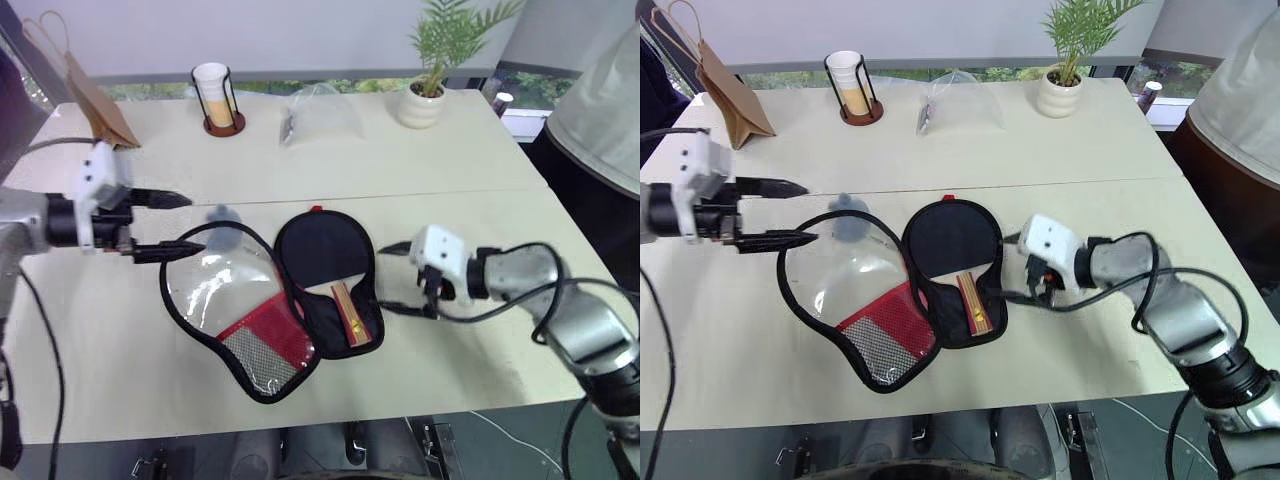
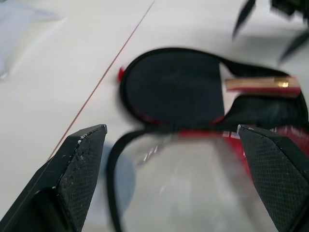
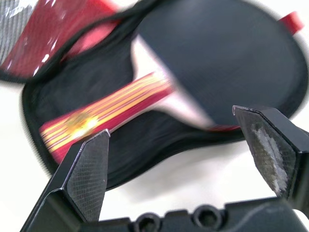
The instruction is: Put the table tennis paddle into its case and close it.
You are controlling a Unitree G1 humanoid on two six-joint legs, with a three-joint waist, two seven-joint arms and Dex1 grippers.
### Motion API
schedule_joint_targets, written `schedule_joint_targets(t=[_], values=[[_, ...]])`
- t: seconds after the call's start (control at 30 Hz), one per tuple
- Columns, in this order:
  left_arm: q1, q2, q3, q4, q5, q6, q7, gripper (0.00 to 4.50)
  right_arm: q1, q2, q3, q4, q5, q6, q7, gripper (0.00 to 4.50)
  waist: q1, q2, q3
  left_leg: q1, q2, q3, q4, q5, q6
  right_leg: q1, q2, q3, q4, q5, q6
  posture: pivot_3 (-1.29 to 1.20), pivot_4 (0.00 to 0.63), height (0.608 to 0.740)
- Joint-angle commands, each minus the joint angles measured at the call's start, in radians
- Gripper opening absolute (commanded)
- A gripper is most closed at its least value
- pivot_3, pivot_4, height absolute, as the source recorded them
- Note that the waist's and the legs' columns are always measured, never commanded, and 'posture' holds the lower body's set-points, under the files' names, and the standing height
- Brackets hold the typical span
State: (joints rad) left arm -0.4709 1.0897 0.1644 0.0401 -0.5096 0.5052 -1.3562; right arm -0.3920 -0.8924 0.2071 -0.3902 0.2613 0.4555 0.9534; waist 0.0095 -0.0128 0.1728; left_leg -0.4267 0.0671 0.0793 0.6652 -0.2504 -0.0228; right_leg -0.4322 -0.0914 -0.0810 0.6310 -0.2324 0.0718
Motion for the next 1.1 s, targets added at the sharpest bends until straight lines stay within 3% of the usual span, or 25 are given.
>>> schedule_joint_targets(t=[0.03, 0.27, 0.57, 0.97, 1.1], values=[[0.022, 0.068, 0.051, 0.077, 0.028, -0.074, -0.069, 4.5, -0.066, 0.028, -0.045, 0.006, 0.053, 0.019, 0.036, 4.48, 0.0, 0.0, 0.0, 0.0, 0.0, 0.0, 0.0, 0.0, 0.0, 0.0, 0.0, 0.0, 0.0, 0.0, 0.0, 0.0, 0.15, 0.74], [0.063, 0.1, 0.015, 0.303, 0.179, -0.375, -0.109, 4.5, -0.169, 0.084, -0.066, 0.028, 0.109, 0.071, 0.062, 4.48, 0.003, 0.001, 0.0, 0.0, 0.0, 0.001, 0.0, 0.0, 0.0, -0.001, 0.0, 0.0, 0.0, 0.0, 0.0, 0.0, 0.15, 0.74], [0.001, 0.015, -0.03, 0.6, 0.31, -0.727, -0.068, 4.5, -0.17, 0.081, -0.074, 0.022, 0.106, 0.082, 0.06, 4.48, 0.002, 0.0, 0.0, -0.001, 0.0, 0.003, 0.0, 0.0, 0.0, -0.001, -0.001, 0.0, 0.001, 0.001, 0.0, 0.0, 0.15, 0.74], [0.004, -0.226, -0.129, 0.401, 0.264, -0.751, -0.117, 4.5, -0.104, -0.081, -0.201, -0.048, 0.273, 0.246, 0.194, 4.48, 0.001, -0.001, -0.001, 0.0, 0.0, 0.003, 0.001, 0.0, 0.0, 0.0, -0.002, 0.0, 0.001, 0.002, 0.003, 0.0, 0.15, 0.74], [-0.035, -0.265, -0.13, 0.299, 0.178, -0.611, -0.131, 4.5, -0.092, -0.114, -0.245, -0.05, 0.292, 0.264, 0.19, 4.48, 0.0, -0.001, -0.001, 0.0, 0.0, 0.002, 0.001, 0.0, 0.0, 0.0, -0.001, 0.0, 0.002, 0.002, 0.003, 0.0, 0.15, 0.74]])
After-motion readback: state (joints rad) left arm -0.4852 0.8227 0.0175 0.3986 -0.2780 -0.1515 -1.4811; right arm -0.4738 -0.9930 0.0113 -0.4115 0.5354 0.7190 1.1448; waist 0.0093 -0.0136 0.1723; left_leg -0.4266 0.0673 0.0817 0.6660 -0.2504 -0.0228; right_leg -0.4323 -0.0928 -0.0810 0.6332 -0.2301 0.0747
